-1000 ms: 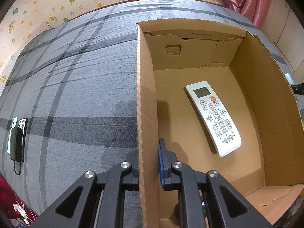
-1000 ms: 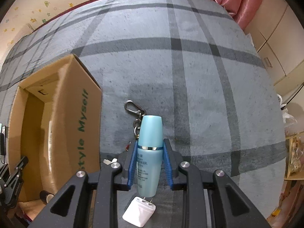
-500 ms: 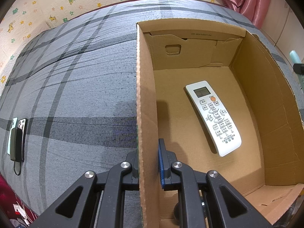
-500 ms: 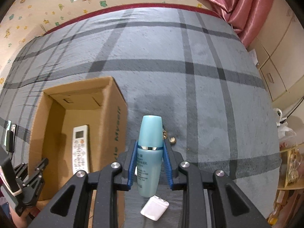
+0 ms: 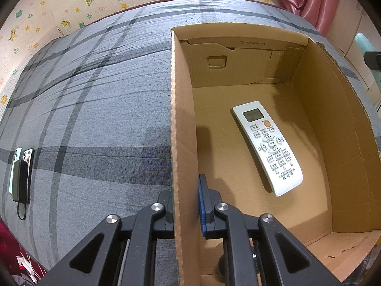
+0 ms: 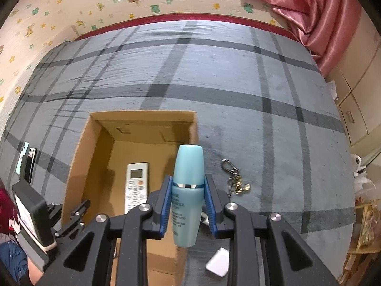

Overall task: Organize rigid objects
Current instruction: 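Lift the light-blue bottle with the right gripper and carry it over the box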

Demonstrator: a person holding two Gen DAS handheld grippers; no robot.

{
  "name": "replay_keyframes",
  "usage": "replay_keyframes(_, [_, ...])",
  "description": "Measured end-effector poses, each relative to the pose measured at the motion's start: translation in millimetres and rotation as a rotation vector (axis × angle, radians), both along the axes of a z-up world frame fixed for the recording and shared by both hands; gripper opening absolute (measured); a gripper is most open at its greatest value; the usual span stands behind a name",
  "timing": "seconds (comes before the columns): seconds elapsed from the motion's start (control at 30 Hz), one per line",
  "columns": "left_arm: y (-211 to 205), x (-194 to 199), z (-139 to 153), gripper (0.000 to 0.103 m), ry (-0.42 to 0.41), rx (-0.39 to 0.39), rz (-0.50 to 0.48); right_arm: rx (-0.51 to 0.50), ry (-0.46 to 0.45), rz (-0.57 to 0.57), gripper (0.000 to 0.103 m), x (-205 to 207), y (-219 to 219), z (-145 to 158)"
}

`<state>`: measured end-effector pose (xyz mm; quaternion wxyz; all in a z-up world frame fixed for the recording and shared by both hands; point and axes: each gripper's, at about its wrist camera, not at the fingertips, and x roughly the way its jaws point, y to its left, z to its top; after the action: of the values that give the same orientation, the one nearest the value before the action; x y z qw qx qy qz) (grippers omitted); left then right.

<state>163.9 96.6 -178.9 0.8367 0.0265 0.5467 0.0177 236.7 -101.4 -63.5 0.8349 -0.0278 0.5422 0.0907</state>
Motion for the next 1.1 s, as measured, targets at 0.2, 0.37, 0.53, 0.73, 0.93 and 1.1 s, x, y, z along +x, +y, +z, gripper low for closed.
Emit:
replay_keyframes(0.2, [0,0,0,0.013,0.000,0.000,0.000,0.009,0.005,0.051,0.027,-4,27,-2])
replay_keyframes(0.37, [0,0,0,0.013,0.000,-0.001,0.000,0.013,0.017,0.084,0.027,-8,47,-9])
replay_keyframes(0.53, [1,1,0,0.013,0.002,-0.004,0.000,0.020,0.039,0.106,0.027,-12,62,-23])
replay_keyframes(0.73, [2,1,-1,0.013,0.002,-0.004,-0.002,0.026,0.082,0.117,0.027,-15,74,-48])
replay_keyframes(0.93, [2,1,-1,0.013,0.002,-0.004,-0.002,0.026,0.139,0.109,0.027,-19,80,-78])
replay_keyframes(1.1, [1,1,-1,0.013,0.001,-0.001,-0.003,0.023,0.187,0.097,0.027,-21,82,-101])
